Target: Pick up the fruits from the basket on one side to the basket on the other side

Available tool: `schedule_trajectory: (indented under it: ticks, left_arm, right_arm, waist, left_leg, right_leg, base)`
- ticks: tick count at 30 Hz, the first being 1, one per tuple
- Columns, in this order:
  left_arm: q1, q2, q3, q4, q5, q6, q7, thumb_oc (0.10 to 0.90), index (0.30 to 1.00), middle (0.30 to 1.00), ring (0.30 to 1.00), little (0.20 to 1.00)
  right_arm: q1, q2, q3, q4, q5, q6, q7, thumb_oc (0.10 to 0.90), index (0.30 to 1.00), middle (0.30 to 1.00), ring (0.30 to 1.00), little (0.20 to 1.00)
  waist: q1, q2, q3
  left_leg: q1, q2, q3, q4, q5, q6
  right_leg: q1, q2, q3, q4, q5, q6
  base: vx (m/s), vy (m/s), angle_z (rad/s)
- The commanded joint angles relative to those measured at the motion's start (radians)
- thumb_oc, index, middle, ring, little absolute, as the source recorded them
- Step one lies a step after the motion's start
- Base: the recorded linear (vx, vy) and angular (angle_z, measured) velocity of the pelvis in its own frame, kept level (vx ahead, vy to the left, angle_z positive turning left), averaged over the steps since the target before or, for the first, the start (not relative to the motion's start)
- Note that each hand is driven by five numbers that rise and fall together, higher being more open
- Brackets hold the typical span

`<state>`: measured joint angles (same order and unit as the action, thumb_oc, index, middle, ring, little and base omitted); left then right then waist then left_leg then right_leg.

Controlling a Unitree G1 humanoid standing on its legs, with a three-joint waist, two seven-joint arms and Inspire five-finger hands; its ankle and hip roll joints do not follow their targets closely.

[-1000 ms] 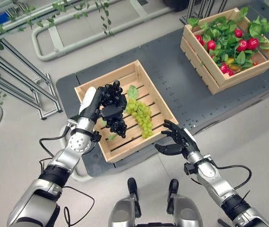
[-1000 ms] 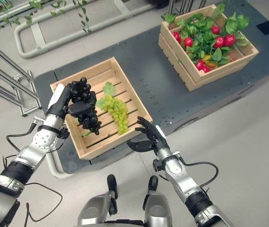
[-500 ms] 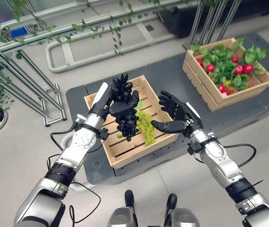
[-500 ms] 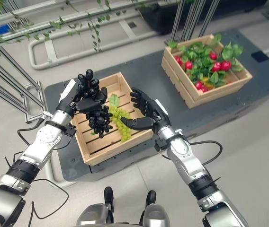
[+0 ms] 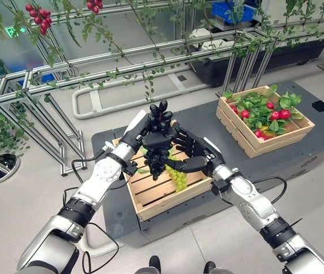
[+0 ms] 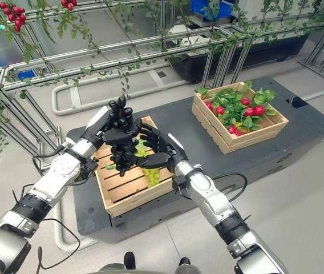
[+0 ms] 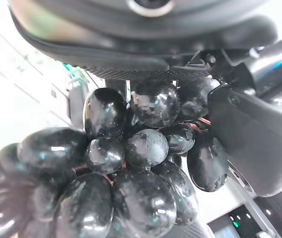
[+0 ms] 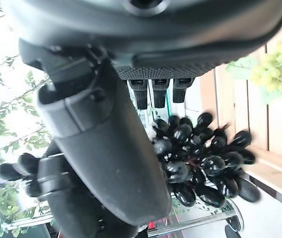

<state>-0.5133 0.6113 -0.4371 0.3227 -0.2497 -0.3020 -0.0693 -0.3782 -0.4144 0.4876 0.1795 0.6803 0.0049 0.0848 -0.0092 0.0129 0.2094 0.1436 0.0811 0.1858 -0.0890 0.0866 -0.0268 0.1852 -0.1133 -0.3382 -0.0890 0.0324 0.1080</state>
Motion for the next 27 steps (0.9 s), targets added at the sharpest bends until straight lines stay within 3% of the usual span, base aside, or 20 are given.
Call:
schedule_trajectory:
  ticks: [1, 16, 27]
  left_arm:
    - [-0.132, -0.027, 0.008, -0.034, -0.084, -0.081, 0.027, 0.4, 0.3, 0.3, 0.3, 0.3]
    - [-0.15, -0.084, -0.05, -0.036, -0.128, -0.053, -0.036, 0.4, 0.3, 0.3, 0.3, 0.3]
    - [-0.143, -0.112, -0.048, -0.037, -0.16, -0.045, -0.065, 0.4, 0.3, 0.3, 0.3, 0.3]
  right_arm:
    - [-0.058, 0.034, 0.007, 0.015, 0.074, -0.064, 0.043, 0.8, 0.9, 0.9, 0.9, 0.9]
    - [-0.114, 0.113, 0.053, 0.025, 0.157, -0.069, 0.046, 0.8, 0.9, 0.9, 0.9, 0.9]
    - [-0.143, 0.195, 0.051, -0.017, 0.353, -0.181, 0.169, 0.8, 0.9, 0.9, 0.9, 0.9]
  waist:
    - [0.027, 0.009, -0.144]
    - [0.04, 0.002, -0.152]
    - [0.055, 0.002, -0.155]
  left_leg:
    - [0.029, 0.025, -0.007, 0.002, -0.133, -0.043]
    - [0.039, 0.032, -0.021, 0.002, -0.139, -0.046]
    - [0.04, 0.034, -0.028, 0.002, -0.139, -0.046]
  right_leg:
    - [0.034, -0.066, -0.024, 0.002, -0.07, 0.02]
    - [0.048, -0.063, -0.021, 0.002, -0.082, 0.017]
    - [0.05, -0.063, -0.024, 0.002, -0.084, 0.014]
  base:
    - [0.0, 0.0, 0.0]
    - [0.0, -0.001, 0.0]
    - [0.0, 0.0, 0.0]
